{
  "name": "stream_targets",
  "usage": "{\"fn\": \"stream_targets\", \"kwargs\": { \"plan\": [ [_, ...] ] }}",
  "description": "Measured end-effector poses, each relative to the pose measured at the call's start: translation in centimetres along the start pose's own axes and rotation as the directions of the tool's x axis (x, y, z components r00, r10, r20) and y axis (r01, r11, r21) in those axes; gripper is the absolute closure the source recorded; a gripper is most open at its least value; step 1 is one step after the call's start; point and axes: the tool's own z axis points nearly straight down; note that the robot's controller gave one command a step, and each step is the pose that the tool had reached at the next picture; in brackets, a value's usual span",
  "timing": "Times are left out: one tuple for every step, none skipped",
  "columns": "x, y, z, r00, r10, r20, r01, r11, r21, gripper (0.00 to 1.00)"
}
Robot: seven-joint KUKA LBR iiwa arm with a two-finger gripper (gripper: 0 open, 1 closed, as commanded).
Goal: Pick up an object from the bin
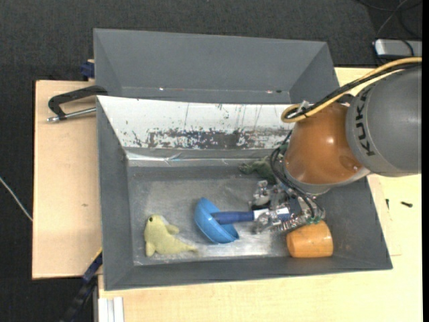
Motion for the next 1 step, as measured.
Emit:
{"fn": "stream_targets", "kwargs": {
  "plan": [
    [-4.80,-6.37,-14.51,0.941,-0.339,-0.002,0.339,0.941,0.004,1.00]
  ]
}}
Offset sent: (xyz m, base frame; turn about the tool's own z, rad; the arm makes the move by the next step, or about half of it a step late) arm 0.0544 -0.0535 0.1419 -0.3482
